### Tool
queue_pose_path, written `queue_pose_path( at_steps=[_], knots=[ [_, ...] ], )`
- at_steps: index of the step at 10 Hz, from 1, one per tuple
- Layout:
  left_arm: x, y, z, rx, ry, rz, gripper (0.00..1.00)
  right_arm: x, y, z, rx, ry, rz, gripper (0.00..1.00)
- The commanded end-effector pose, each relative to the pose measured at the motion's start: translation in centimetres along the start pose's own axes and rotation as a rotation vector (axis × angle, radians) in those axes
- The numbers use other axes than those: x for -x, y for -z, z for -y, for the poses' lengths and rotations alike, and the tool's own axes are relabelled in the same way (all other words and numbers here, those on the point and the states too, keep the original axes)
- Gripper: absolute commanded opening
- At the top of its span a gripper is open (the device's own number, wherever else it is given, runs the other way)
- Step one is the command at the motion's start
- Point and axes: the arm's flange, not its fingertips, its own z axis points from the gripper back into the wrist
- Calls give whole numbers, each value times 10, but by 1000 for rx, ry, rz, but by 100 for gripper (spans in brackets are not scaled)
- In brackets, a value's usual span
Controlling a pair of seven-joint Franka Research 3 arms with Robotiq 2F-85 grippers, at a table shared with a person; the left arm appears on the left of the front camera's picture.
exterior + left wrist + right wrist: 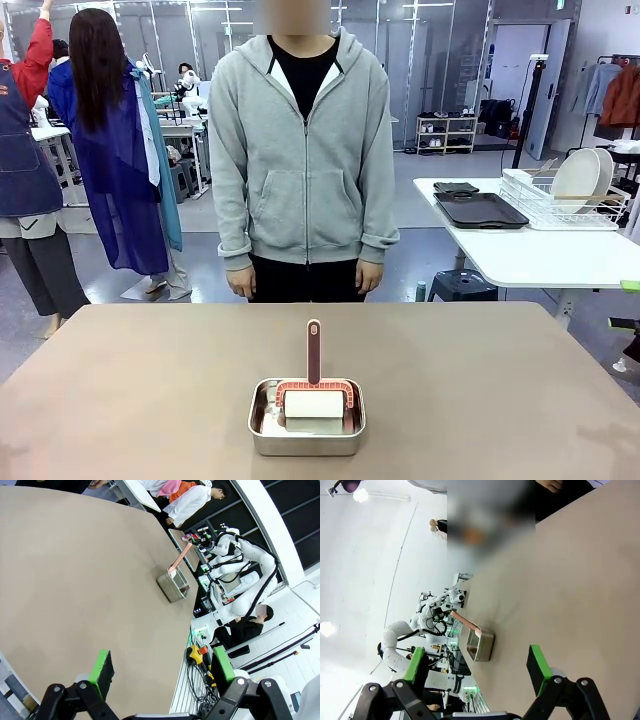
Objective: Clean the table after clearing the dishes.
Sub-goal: Place the Lint Roller back on top of the Airtight Container.
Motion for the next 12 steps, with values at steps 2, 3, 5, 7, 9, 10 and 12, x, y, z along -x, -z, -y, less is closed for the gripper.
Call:
queue_pose_path(
  at_steps=[2, 3, 5, 7, 9, 10, 12],
  knots=[
    [2, 1, 7, -7, -7, 1, 100, 1, -1, -1, -4, -12, -20, 100],
    [2, 1, 7, -7, -7, 1, 100, 1, -1, -1, -4, -12, -20, 100],
    [2, 1, 7, -7, -7, 1, 100, 1, -1, -1, -4, -12, -20, 100],
    [2, 1, 7, -7, -7, 1, 100, 1, -1, -1, -4, -12, -20, 100],
    [2, 1, 7, -7, -7, 1, 100, 1, -1, -1, -4, -12, -20, 100],
    [2, 1, 7, -7, -7, 1, 100, 1, -1, -1, -4, -12, -20, 100],
    [2, 1, 7, -7, -7, 1, 100, 1, -1, -1, -4, -12, -20, 100]
  ],
)
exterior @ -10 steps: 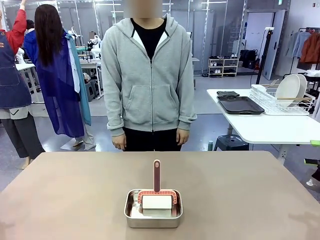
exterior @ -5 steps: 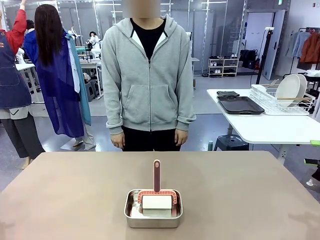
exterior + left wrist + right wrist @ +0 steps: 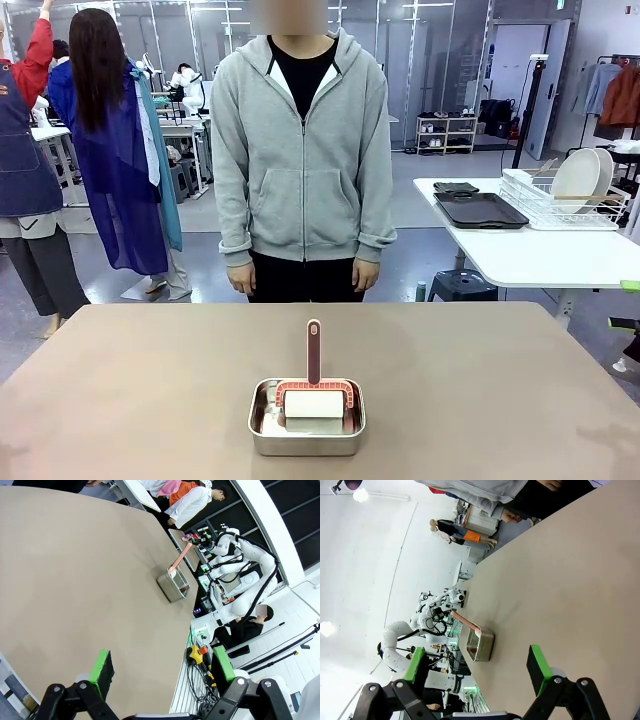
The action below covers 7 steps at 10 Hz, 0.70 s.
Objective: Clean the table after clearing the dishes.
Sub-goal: Place the Lint Roller back on top of the Airtight Container.
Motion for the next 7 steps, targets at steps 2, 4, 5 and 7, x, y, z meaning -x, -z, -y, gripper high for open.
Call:
queue_pose_path(
  at_steps=[2, 4, 5, 7],
  knots=[
    [2, 1, 7, -7, -7, 1, 100, 1, -1, -1, -4, -12, -20, 100],
    [2, 1, 7, -7, -7, 1, 100, 1, -1, -1, -4, -12, -20, 100],
    [2, 1, 7, -7, -7, 1, 100, 1, -1, -1, -4, -12, -20, 100],
    [2, 1, 7, -7, -7, 1, 100, 1, -1, -1, -4, -12, -20, 100]
  ],
)
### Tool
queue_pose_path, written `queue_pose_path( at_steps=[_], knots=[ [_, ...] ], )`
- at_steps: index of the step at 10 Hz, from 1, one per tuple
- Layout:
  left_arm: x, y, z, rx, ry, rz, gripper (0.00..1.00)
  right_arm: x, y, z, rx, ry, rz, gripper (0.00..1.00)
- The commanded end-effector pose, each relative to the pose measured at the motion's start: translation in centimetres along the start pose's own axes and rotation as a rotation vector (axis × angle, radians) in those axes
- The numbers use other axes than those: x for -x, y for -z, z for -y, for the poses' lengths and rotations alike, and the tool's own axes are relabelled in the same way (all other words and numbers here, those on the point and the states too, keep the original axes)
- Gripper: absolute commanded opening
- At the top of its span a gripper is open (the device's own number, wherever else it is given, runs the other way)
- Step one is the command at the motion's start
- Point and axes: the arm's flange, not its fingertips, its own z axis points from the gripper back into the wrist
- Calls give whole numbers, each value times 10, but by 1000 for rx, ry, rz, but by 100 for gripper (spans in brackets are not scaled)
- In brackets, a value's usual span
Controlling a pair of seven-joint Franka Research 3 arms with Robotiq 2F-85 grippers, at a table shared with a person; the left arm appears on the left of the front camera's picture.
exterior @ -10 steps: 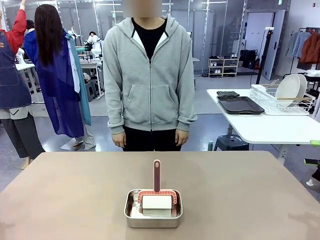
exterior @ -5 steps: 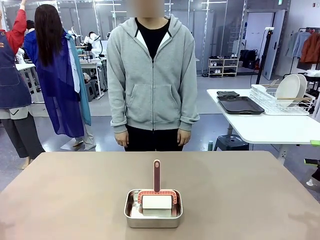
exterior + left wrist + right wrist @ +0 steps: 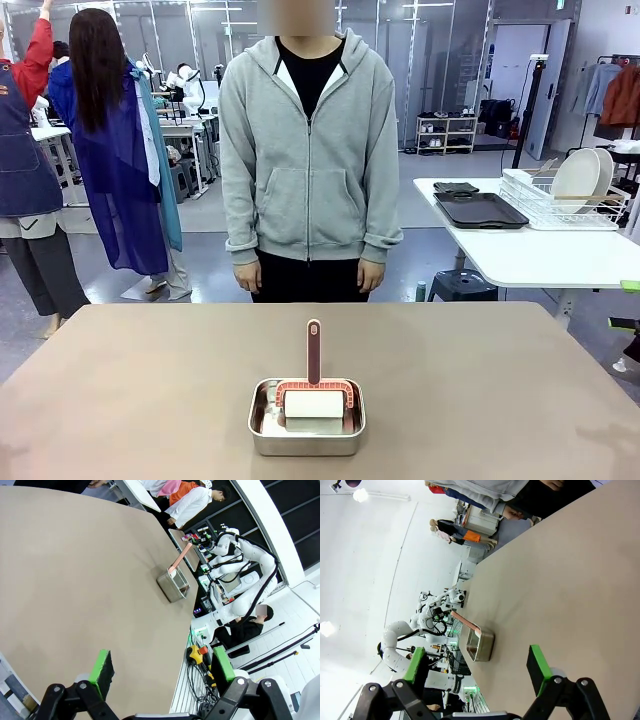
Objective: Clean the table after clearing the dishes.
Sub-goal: Place the Lint Roller back on top of the Airtight Container.
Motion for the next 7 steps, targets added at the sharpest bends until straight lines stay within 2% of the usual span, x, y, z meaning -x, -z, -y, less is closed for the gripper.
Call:
queue_pose_path(
  at_steps=[1, 7],
  knots=[
    [2, 1, 7, -7, -7, 1, 100, 1, -1, -1, -4, -12, -20, 100],
    [2, 1, 7, -7, -7, 1, 100, 1, -1, -1, -4, -12, -20, 100]
  ],
)
